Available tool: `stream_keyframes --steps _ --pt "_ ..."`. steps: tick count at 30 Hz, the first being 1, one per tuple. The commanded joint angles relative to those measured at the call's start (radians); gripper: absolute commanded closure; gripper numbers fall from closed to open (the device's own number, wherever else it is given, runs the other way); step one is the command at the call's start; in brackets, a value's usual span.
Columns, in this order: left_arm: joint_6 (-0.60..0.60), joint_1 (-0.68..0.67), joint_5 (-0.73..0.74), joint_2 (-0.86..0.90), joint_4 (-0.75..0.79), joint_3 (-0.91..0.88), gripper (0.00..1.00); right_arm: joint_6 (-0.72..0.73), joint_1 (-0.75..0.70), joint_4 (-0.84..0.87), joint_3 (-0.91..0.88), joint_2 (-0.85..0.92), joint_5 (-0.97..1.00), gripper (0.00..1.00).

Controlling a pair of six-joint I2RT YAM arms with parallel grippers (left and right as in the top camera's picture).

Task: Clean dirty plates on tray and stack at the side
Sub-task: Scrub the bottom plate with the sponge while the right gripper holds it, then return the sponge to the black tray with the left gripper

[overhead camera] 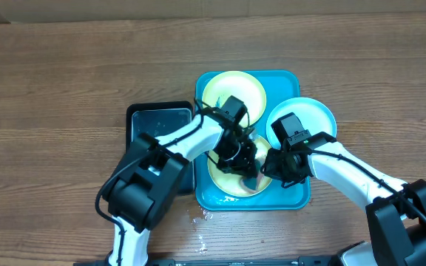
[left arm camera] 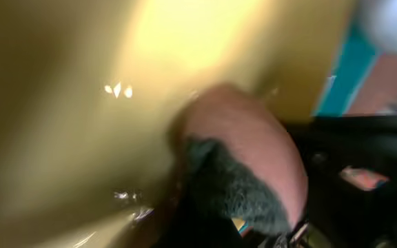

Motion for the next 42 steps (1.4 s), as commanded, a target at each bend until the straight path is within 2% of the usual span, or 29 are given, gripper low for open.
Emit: stream_keyframes --steps 1,6,10,18,25,28,30,33,36,42 --pt "0.003 0.054 -0.281 -0.058 -0.085 -0.010 0.96 -0.012 -0.001 -0.010 -0.011 0.019 0.066 0.96" --pt "-0.016 0.100 -0.544 -0.101 -0.146 -0.010 0.96 -0.012 -0.001 -0.010 -0.011 0.019 0.066 0.96" --pt "-0.016 0.108 -0.663 -0.127 -0.164 -0.010 0.96 -0.012 -0.001 -0.010 -0.011 0.019 0.066 0.96" --pt "-0.052 0.098 -0.676 -0.246 -0.191 -0.010 0.96 -0.012 -0.001 -0.011 -0.011 0.019 0.066 0.96" --pt "-0.048 0.103 -0.591 -0.461 -0.229 -0.010 0.96 -0.012 -0.001 -0.017 -0.011 0.019 0.066 0.96" --pt "-0.017 0.127 -0.626 -0.544 -0.285 -0.010 0.96 -0.012 -0.001 -0.017 -0.011 0.019 0.066 0.96" --pt "-0.011 0.158 -0.708 -0.581 -0.335 -0.010 0.95 -0.012 -0.001 -0.017 -0.011 0.019 0.066 0.96" --pt "-0.011 0.216 -0.829 -0.591 -0.394 -0.012 0.96 -0.012 -0.001 -0.014 -0.011 0.019 0.066 0.96" --pt "-0.010 0.281 -0.863 -0.571 -0.391 -0.047 0.96 -0.012 -0.001 -0.013 -0.011 0.019 0.066 0.96" --pt "-0.011 0.383 -0.822 -0.496 -0.234 -0.193 0.96 -0.012 -0.001 -0.010 -0.011 0.019 0.066 0.96"
